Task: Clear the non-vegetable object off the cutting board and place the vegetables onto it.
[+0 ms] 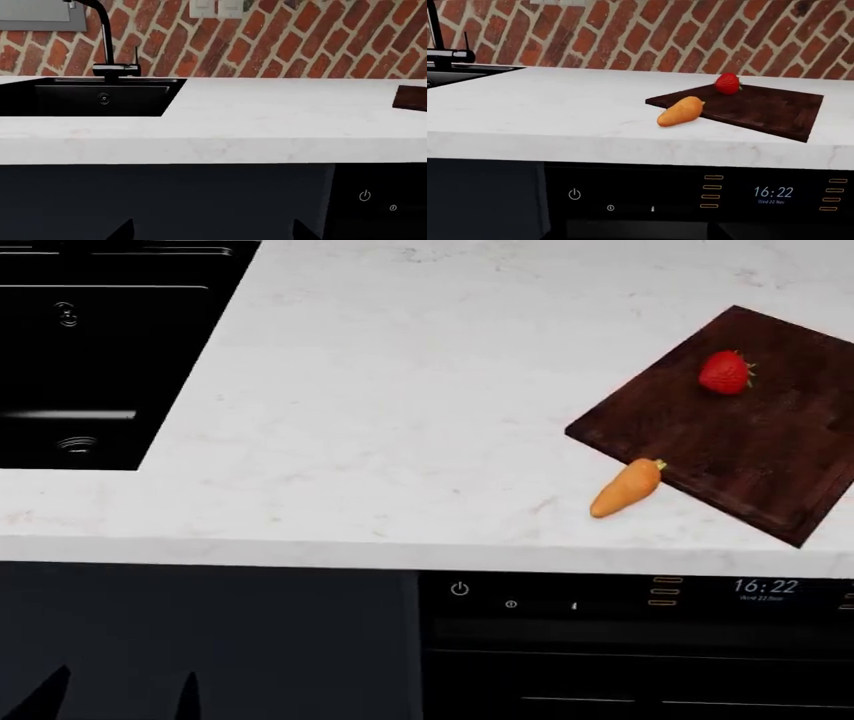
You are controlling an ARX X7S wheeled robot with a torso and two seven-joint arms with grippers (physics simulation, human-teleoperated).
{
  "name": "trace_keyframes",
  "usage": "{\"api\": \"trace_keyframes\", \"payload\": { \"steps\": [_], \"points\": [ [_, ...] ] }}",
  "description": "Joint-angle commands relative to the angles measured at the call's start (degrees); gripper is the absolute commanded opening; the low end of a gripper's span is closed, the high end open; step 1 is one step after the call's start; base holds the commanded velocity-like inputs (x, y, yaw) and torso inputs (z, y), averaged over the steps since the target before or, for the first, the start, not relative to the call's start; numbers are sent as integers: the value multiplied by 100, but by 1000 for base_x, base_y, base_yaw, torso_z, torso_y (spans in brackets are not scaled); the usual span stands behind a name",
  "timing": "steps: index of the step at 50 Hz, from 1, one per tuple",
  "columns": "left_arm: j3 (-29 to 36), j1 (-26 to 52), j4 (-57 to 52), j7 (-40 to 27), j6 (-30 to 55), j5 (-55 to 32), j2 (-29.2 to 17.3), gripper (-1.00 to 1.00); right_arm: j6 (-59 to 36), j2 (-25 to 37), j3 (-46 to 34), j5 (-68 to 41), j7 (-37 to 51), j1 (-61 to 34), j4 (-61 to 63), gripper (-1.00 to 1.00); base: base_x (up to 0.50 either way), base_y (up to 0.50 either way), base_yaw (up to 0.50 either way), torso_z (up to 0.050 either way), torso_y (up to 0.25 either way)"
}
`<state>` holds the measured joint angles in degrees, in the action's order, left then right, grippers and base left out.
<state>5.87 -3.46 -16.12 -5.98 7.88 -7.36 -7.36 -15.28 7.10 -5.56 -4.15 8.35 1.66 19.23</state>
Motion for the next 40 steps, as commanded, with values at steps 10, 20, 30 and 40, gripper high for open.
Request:
{"api": "trace_keyframes", "payload": {
  "steps": [10, 20, 30, 40],
  "points": [
    [51, -89, -44, -181, -24, -3, -130, 100, -117, 107, -138, -24, 174, 108, 243, 100, 0, -500, 0, 0, 0],
    [20, -111, -177, -283, 6, -78, -157, 100, -127, 156, -142, -104, 216, 138, 301, 100, 0, -500, 0, 0, 0],
    [6, -114, -145, -310, -59, -192, -182, 100, -151, 192, -192, -155, 254, 157, 362, 100, 0, -500, 0, 0, 0],
    [34, -121, -165, -360, -67, -226, -218, 100, -148, 238, -248, -162, 298, 157, 359, 100, 0, -486, 0, 0, 0]
  ]
}}
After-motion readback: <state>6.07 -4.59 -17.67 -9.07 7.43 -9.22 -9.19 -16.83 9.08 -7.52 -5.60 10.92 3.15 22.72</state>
